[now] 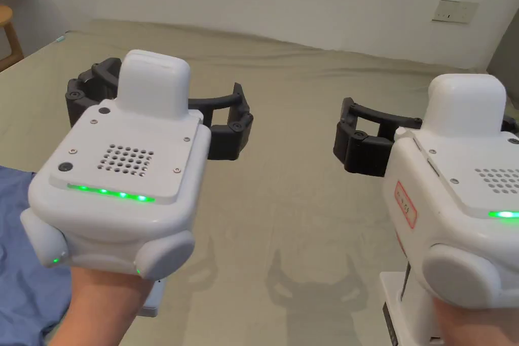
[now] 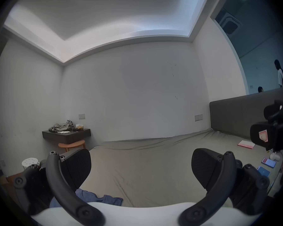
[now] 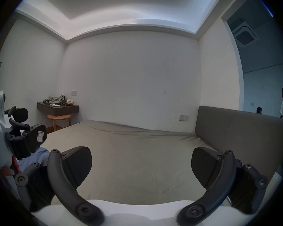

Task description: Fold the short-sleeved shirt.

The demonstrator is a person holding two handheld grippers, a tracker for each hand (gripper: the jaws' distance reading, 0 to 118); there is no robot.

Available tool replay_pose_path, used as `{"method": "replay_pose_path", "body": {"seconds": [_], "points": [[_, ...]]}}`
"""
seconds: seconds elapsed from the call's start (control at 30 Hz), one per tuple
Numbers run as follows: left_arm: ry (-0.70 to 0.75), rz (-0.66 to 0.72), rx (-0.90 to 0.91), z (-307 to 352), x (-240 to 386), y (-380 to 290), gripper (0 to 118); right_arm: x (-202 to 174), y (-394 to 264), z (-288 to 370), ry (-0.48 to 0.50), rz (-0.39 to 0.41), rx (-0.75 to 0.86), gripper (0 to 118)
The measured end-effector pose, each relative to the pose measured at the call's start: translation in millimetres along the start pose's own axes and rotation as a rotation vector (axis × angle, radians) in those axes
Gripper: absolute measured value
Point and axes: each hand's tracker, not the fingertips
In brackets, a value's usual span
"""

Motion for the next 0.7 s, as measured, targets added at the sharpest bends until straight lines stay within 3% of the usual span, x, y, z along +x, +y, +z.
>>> {"method": "replay_pose_path", "body": {"seconds": [0.13, 0.33, 0.57, 0.63, 0.67, 0.7], "points": [[-0.008, -0.031, 0.006, -2, 0, -1, 118, -2, 1, 0, -0.052, 0.064, 0.012, 118], [-0.032, -0.016, -0.016, -3, 0, 0, 118, 4, -3, 0, -0.022, 0.036, -0.017, 118], [-0.055, -0.020, -0.031, -5, 4, -2, 116, 6, -7, -1, -0.018, 0.056, -0.049, 118], [-0.054, -0.020, -0.035, -4, 6, -2, 98, 9, -7, 2, 0.018, 0.046, -0.039, 115], [-0.054, -0.017, -0.037, -4, 6, -3, 80, 9, -6, 3, 0.032, 0.037, -0.039, 106], [-0.053, -0.013, -0.043, -5, 7, -4, 48, 10, -6, 4, 0.044, 0.031, -0.039, 69]]}}
